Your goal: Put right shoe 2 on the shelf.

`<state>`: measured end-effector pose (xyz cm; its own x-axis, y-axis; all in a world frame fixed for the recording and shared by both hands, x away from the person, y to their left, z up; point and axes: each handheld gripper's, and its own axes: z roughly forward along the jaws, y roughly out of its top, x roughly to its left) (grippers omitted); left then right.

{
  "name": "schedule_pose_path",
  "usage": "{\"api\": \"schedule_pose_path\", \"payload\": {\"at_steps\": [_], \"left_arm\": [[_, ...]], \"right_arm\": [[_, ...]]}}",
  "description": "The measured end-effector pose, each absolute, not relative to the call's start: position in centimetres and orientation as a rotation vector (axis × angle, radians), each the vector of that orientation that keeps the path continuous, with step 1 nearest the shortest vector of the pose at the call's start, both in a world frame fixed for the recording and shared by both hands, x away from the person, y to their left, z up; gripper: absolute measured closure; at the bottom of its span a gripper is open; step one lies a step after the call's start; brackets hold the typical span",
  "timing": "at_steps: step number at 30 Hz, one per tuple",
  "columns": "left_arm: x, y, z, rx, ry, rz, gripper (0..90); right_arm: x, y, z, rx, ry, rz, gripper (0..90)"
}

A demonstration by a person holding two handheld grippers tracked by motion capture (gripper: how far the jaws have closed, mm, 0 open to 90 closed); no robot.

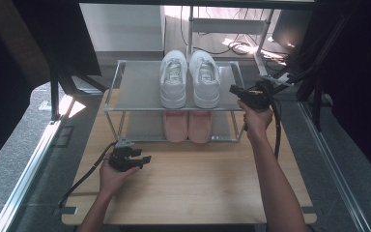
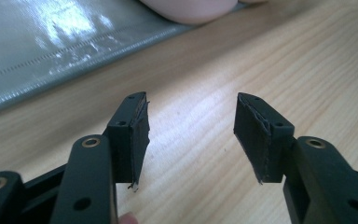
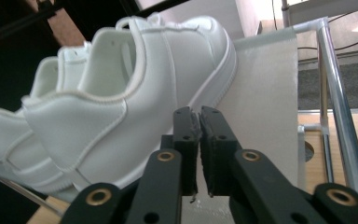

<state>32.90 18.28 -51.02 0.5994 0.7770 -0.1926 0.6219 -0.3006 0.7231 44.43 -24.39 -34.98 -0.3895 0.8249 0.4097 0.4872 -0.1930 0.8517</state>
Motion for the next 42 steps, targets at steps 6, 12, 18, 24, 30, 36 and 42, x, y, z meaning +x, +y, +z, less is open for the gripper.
{"api": "schedule_pose_path", "payload": {"at_steps": [6,12,18,24,30,36,42], "left_arm": [[32.4,18.3,-50.8,2.013,1.103,0.25,45.9],[32.8,18.5,-50.5,1.991,1.111,0.247,45.9],[33.2,18.5,-50.5,1.989,1.112,0.24,45.9],[33.3,18.5,-50.5,1.994,1.103,0.239,45.8],[33.3,18.5,-50.5,1.99,1.101,0.234,45.8],[33.2,18.4,-50.5,1.983,1.099,0.22,45.6],[33.2,18.4,-50.5,1.985,1.097,0.222,45.5]], "right_arm": [[44.3,-24.1,-35.7,1.483,1.811,1.576,89.6],[44.1,-23.1,-36.0,1.441,1.869,1.552,90.0],[44.4,-22.1,-36.3,1.412,1.899,1.543,90.0],[44.4,-21.4,-36.2,1.383,1.915,1.529,90.0],[44.3,-21.2,-36.1,1.374,1.914,1.521,90.0],[44.2,-20.3,-36.0,1.357,1.932,1.539,90.0],[44.3,-19.3,-36.0,1.347,1.958,1.562,90.0]]}}
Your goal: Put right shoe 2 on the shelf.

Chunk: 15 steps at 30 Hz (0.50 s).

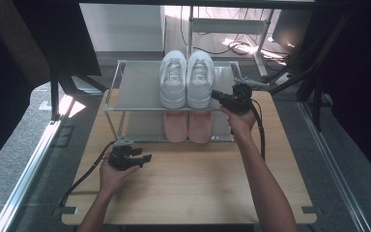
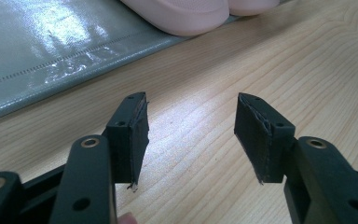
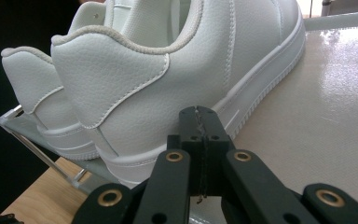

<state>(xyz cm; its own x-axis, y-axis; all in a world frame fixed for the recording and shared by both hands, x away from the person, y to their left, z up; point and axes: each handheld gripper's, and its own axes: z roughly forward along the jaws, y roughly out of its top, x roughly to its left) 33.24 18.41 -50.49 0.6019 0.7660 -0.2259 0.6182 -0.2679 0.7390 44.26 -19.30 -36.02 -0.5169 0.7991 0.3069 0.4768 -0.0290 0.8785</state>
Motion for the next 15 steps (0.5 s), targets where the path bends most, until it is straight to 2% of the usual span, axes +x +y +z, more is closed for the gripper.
{"api": "schedule_pose_path", "payload": {"at_steps": [15], "left_arm": [[33.07,18.43,-50.4,1.984,1.097,0.225,45.5]], "right_arm": [[44.02,-19.44,-36.43,1.36,1.955,1.608,90.0]]}}
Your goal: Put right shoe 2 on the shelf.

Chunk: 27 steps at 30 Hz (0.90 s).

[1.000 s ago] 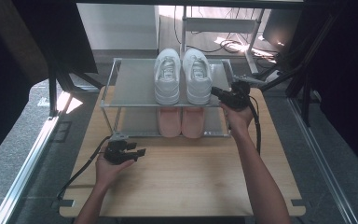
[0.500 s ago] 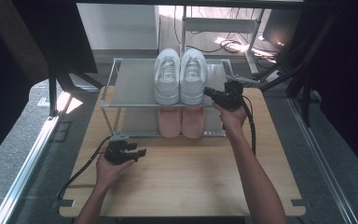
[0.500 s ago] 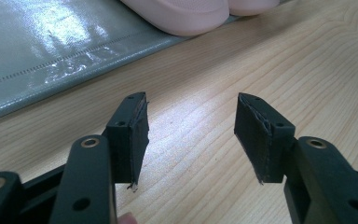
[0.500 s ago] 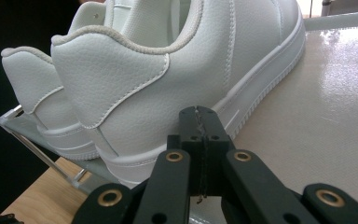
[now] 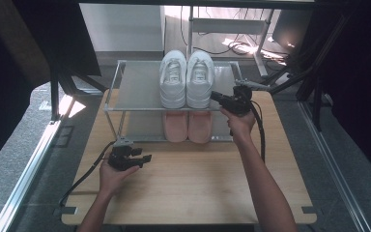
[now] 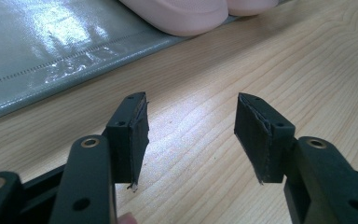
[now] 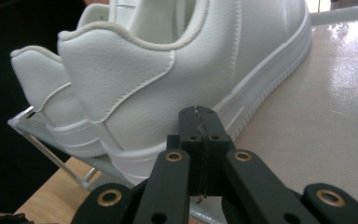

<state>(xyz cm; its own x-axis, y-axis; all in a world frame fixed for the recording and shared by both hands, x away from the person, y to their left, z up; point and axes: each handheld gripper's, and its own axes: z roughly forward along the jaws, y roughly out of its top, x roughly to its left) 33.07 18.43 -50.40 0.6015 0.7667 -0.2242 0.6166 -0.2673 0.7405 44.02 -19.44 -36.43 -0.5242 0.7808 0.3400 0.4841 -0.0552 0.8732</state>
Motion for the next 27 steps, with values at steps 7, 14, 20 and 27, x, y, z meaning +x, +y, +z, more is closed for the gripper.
{"api": "schedule_pose_path", "payload": {"at_steps": [7,14,20,27], "left_arm": [[33.0,18.5,-50.3,1.989,1.091,0.227,45.5],[32.9,18.5,-50.3,1.986,1.094,0.234,45.4],[32.8,18.5,-50.2,1.979,1.102,0.236,45.4],[32.8,18.4,-50.3,1.987,1.096,0.23,45.4]], "right_arm": [[43.0,-20.6,-36.1,1.331,1.912,1.649,84.5],[41.7,-22.2,-35.9,1.293,1.884,1.668,76.5],[40.1,-23.8,-36.4,1.261,1.868,1.677,70.9],[38.3,-25.5,-37.3,1.233,1.857,1.685,67.1]]}}
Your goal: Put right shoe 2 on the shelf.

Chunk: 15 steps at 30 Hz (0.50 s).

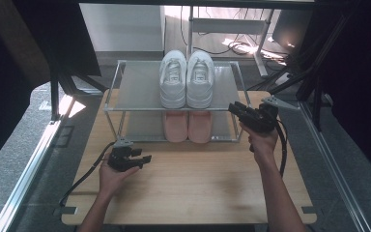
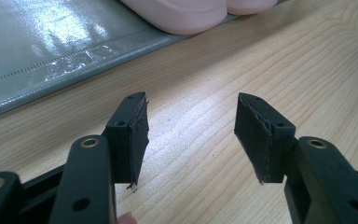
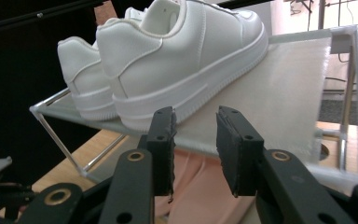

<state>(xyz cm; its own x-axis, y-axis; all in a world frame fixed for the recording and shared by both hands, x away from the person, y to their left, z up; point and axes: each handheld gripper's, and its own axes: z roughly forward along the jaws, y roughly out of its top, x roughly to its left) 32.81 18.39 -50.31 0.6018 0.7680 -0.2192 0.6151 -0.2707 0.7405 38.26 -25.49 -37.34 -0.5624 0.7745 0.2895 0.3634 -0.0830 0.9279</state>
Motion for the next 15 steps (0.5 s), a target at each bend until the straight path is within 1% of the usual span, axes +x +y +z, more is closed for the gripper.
{"api": "schedule_pose_path", "payload": {"at_steps": [10,15], "left_arm": [[32.7,18.4,-50.3,1.982,1.102,0.229,45.2],[32.7,18.4,-50.3,1.986,1.099,0.23,44.9]], "right_arm": [[35.2,-27.9,-39.9,1.21,1.834,1.693,64.6],[33.4,-29.2,-41.8,1.217,1.84,1.678,64.1]]}}
